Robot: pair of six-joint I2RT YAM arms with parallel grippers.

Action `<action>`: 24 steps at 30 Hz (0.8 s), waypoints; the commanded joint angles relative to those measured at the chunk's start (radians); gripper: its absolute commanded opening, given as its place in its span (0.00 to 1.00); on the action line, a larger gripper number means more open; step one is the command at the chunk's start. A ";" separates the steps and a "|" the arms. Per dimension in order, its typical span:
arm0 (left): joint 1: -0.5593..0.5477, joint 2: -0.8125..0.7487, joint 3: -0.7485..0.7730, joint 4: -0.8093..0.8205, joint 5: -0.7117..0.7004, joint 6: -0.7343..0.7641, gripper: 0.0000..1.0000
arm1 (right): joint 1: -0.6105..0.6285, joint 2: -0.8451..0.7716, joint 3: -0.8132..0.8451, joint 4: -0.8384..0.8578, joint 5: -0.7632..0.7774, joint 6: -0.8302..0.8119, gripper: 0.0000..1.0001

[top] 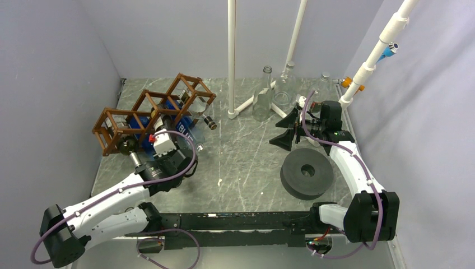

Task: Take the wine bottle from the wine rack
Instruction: Pick up the wine bottle from the wine rack.

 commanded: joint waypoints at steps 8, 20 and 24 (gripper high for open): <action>-0.079 -0.010 0.096 -0.127 -0.182 -0.223 0.00 | 0.039 0.012 0.007 0.076 -0.048 0.083 1.00; -0.173 -0.014 0.102 -0.242 -0.190 -0.367 0.00 | 0.422 0.251 0.307 -0.052 0.074 0.222 1.00; -0.204 -0.016 0.099 -0.287 -0.196 -0.434 0.00 | 0.529 0.344 0.414 0.033 0.106 0.398 0.99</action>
